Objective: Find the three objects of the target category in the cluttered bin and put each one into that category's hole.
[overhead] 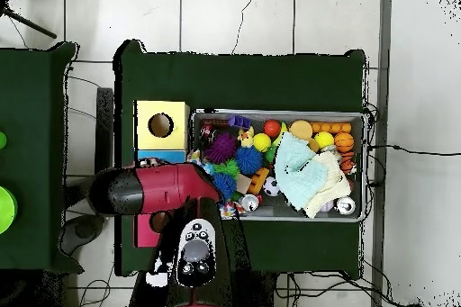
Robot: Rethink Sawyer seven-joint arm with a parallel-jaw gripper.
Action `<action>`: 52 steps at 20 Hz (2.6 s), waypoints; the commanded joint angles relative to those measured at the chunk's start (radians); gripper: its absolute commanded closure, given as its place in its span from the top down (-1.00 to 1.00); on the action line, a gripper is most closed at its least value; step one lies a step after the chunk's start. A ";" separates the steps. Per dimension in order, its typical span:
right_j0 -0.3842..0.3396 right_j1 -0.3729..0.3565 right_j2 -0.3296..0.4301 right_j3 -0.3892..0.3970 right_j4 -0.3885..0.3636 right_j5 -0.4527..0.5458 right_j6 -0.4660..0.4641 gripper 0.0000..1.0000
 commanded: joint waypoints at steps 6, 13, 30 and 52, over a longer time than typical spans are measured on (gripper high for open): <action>-0.086 -0.083 0.027 -0.136 -0.054 0.267 -0.177 1.00; -0.158 -0.174 0.062 -0.243 -0.099 0.518 -0.312 1.00; -0.525 -0.185 0.303 -0.234 -0.170 0.496 -0.828 1.00; -0.721 -0.037 0.449 -0.217 -0.268 0.327 -1.170 1.00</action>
